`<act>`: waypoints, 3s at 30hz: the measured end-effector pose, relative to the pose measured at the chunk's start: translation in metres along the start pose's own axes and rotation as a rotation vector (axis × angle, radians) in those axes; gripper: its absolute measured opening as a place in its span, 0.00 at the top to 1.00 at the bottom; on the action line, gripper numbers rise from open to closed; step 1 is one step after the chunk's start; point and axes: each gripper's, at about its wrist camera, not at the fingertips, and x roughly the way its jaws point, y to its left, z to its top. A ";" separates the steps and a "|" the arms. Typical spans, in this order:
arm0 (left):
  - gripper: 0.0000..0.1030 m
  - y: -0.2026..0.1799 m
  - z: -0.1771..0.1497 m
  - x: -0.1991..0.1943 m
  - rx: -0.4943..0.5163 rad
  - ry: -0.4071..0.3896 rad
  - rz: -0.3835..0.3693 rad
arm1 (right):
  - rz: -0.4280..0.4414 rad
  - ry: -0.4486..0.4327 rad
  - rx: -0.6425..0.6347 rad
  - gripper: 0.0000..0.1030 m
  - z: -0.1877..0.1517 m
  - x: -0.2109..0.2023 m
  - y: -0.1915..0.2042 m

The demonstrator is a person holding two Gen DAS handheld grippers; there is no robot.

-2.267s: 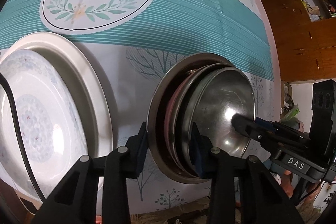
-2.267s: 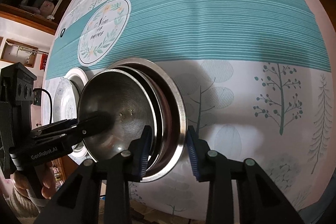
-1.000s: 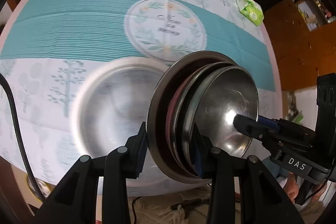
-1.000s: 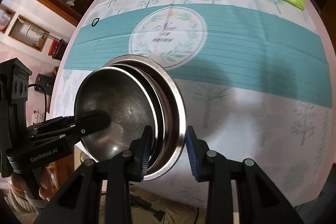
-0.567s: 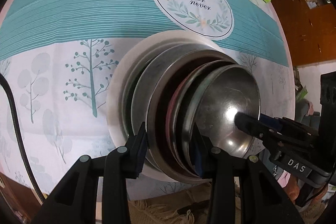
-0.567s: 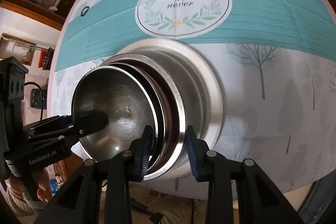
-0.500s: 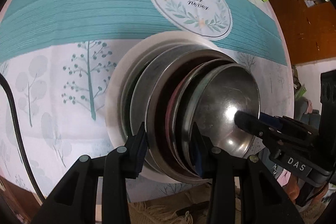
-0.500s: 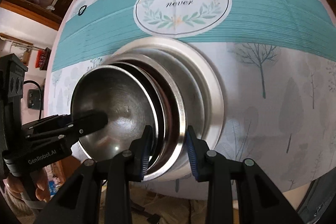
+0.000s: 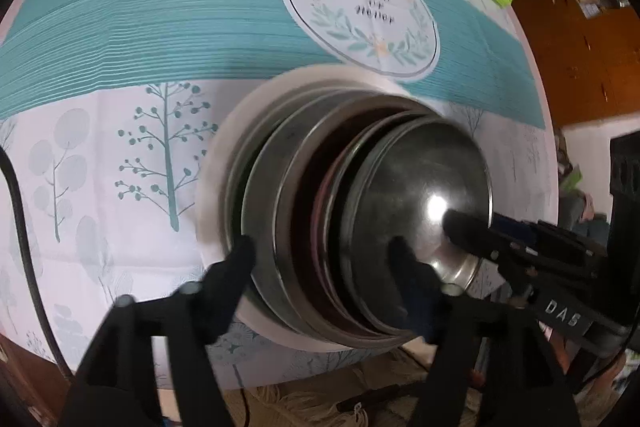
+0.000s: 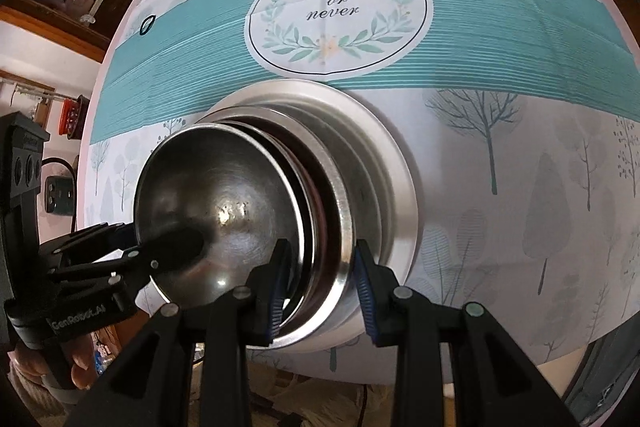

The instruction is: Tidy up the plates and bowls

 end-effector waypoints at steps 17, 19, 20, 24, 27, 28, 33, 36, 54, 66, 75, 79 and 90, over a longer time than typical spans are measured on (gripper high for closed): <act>0.04 -0.034 -0.019 -0.067 0.028 -0.189 0.165 | -0.020 -0.146 -0.098 0.57 -0.020 -0.050 0.001; 0.03 -0.040 -0.024 -0.079 0.035 -0.224 0.183 | -0.043 -0.182 -0.111 0.57 -0.024 -0.061 0.002; 0.03 -0.044 -0.026 -0.083 0.038 -0.242 0.190 | -0.059 -0.205 -0.120 0.57 -0.026 -0.068 0.002; 0.03 -0.061 -0.035 -0.107 0.057 -0.321 0.222 | -0.098 -0.285 -0.139 0.57 -0.033 -0.094 0.004; 0.03 -0.076 -0.043 -0.126 0.071 -0.391 0.259 | -0.118 -0.351 -0.144 0.57 -0.038 -0.114 0.005; 0.03 -0.082 -0.046 -0.132 0.078 -0.417 0.272 | -0.125 -0.369 -0.145 0.57 -0.040 -0.120 0.005; 0.03 -0.107 -0.059 -0.160 0.095 -0.526 0.323 | -0.131 -0.465 -0.154 0.52 -0.048 -0.152 0.012; 0.03 -0.115 -0.066 -0.170 0.079 -0.560 0.340 | -0.166 -0.541 -0.171 0.43 -0.056 -0.170 0.018; 0.03 -0.145 -0.098 -0.181 0.064 -0.628 0.387 | -0.175 -0.673 -0.148 0.43 -0.090 -0.211 0.009; 0.03 -0.145 -0.098 -0.174 0.055 -0.607 0.409 | -0.160 -0.632 -0.137 0.43 -0.092 -0.205 0.001; 0.03 -0.136 -0.091 -0.172 0.049 -0.585 0.419 | -0.164 -0.595 -0.128 0.43 -0.082 -0.197 0.005; 0.03 -0.133 -0.088 -0.171 0.046 -0.573 0.420 | -0.165 -0.581 -0.126 0.43 -0.078 -0.193 0.007; 0.03 -0.123 -0.084 -0.173 0.038 -0.564 0.415 | -0.165 -0.568 -0.126 0.43 -0.069 -0.187 0.013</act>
